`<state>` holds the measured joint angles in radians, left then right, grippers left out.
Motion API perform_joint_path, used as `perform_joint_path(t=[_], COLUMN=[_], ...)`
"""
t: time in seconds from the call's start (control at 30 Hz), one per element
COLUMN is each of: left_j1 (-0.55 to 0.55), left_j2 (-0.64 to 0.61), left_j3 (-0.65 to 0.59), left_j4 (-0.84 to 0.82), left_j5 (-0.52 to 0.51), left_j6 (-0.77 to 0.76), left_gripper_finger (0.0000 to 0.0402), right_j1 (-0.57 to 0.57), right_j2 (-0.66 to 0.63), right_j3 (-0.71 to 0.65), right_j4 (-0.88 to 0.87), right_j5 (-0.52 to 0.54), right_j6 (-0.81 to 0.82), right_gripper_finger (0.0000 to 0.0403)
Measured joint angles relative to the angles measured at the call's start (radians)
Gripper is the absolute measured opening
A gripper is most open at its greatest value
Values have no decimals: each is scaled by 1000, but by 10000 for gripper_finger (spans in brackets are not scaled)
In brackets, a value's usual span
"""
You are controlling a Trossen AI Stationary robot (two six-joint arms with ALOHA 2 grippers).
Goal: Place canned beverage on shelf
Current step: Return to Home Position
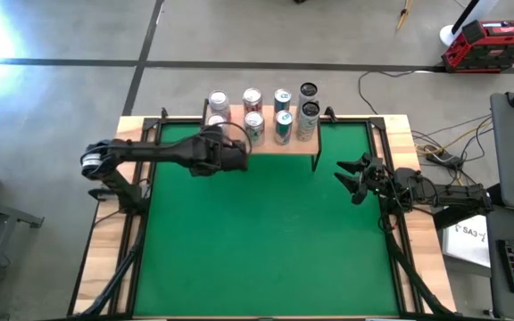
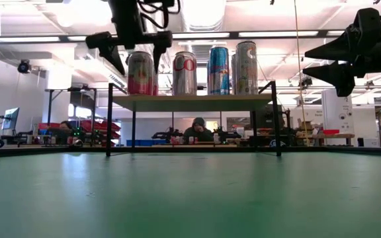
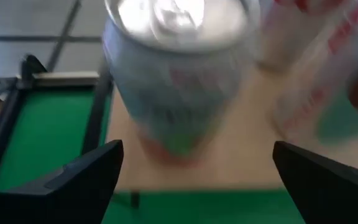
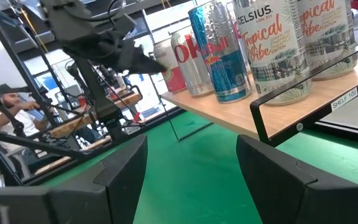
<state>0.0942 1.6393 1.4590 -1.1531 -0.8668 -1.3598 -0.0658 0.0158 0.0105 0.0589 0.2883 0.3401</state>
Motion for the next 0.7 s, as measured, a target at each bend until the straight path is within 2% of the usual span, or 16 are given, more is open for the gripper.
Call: perform_joint_path(t=[0.2,0.4,0.57,0.7], left_j1=[-102,-237,-311,-329], left_j2=[-62,-169,-332,-514], left_j3=[-4,-70,-239,-447], left_j4=[-30,-38,6,224], left_j5=[148,222,221,222], left_j6=[-10,92,72,124], left_gripper_finger=[397,396,396,396], right_j1=[0,0,0,0], right_j2=[0,0,0,0], right_j3=[0,0,0,0], right_j4=[0,0,0,0], right_j5=[0,0,0,0], right_j6=[0,0,0,0], right_gripper_finger=[238,238,238,238])
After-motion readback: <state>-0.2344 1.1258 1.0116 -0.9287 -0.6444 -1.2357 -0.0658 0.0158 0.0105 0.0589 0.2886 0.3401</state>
